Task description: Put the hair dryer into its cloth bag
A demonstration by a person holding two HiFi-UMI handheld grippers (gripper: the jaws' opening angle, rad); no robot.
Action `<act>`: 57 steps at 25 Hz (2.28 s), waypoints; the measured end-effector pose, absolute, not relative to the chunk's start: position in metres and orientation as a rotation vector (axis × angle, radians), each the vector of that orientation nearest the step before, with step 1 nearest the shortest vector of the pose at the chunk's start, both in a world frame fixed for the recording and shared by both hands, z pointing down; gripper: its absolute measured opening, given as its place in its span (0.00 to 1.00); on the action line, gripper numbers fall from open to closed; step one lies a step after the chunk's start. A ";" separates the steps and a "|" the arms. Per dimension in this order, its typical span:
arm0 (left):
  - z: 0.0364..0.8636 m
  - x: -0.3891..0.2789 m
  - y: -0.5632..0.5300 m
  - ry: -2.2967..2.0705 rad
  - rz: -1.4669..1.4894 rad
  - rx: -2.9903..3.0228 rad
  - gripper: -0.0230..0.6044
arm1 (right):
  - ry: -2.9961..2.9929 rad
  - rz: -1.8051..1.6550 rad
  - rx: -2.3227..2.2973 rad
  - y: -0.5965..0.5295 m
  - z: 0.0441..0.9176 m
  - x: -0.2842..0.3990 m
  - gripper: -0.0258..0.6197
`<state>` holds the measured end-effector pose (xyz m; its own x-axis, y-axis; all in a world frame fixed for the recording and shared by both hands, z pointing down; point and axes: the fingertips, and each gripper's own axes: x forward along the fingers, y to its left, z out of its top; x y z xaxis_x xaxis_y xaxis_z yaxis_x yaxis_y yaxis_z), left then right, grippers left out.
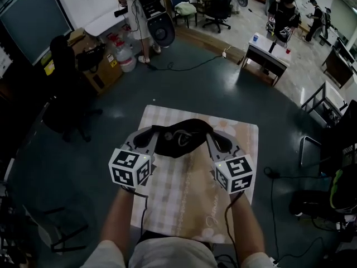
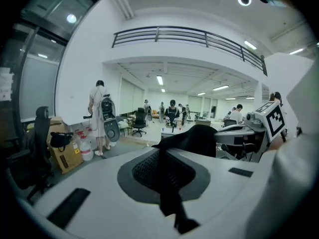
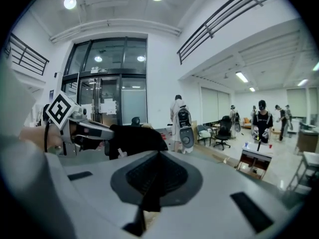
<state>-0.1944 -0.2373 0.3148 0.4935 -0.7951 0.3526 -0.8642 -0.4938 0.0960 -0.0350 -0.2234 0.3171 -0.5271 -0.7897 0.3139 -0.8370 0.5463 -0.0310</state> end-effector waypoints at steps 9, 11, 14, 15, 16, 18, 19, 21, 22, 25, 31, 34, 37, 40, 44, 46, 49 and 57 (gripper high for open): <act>0.373 -0.200 -0.201 -1.384 0.536 2.376 0.07 | -2.479 0.359 1.292 -0.195 0.368 -0.035 0.07; 0.384 -0.204 -0.183 -1.366 0.521 2.339 0.07 | -2.472 0.405 1.290 -0.182 0.377 -0.030 0.07; 0.394 -0.203 -0.151 -1.347 0.546 2.300 0.07 | -2.449 0.452 1.266 -0.154 0.387 -0.023 0.07; 0.398 -0.201 -0.139 -1.341 0.560 2.288 0.07 | -2.440 0.471 1.256 -0.142 0.391 -0.021 0.07; 0.403 -0.200 -0.126 -1.335 0.571 2.273 0.07 | -2.430 0.488 1.247 -0.131 0.394 -0.018 0.07; 0.414 -0.198 -0.103 -1.324 0.589 2.242 0.07 | -2.405 0.507 1.231 -0.110 0.406 -0.012 0.07; 0.422 -0.197 -0.093 -1.315 0.600 2.226 0.07 | -2.391 0.514 1.220 -0.101 0.414 -0.010 0.07; 0.439 -0.195 -0.073 -1.298 0.620 2.192 0.07 | -2.366 0.538 1.194 -0.082 0.433 -0.007 0.07; 0.447 -0.193 -0.063 -1.290 0.631 2.175 0.07 | -2.353 0.551 1.183 -0.073 0.442 -0.006 0.07; 0.469 -0.187 -0.034 -1.268 0.669 2.133 0.07 | -2.309 0.579 1.170 -0.048 0.464 -0.002 0.07; 0.505 -0.180 0.005 -1.243 0.719 2.099 0.07 | -2.260 0.568 1.174 -0.015 0.501 0.002 0.07; 0.518 -0.176 0.012 -1.239 0.725 2.134 0.07 | -2.259 0.505 1.179 -0.005 0.518 0.000 0.07; 0.541 -0.174 0.018 -1.245 0.739 2.163 0.07 | -2.238 0.513 1.200 0.005 0.543 0.000 0.07; 0.565 -0.172 0.029 -1.249 0.772 2.173 0.07 | -2.210 0.507 1.235 0.015 0.563 0.003 0.07; 0.585 -0.179 0.044 -1.300 0.808 2.186 0.07 | -2.183 0.511 1.292 0.025 0.580 0.010 0.07; 0.591 -0.181 0.046 -1.331 0.836 2.212 0.07 | -2.155 0.505 1.316 0.030 0.585 0.013 0.07; 0.589 -0.176 0.045 -1.341 0.834 2.255 0.07 | -2.119 0.501 1.347 0.039 0.583 0.015 0.08; 0.575 -0.189 0.083 -1.386 0.759 2.263 0.12 | -2.137 0.497 1.484 0.097 0.544 0.006 0.14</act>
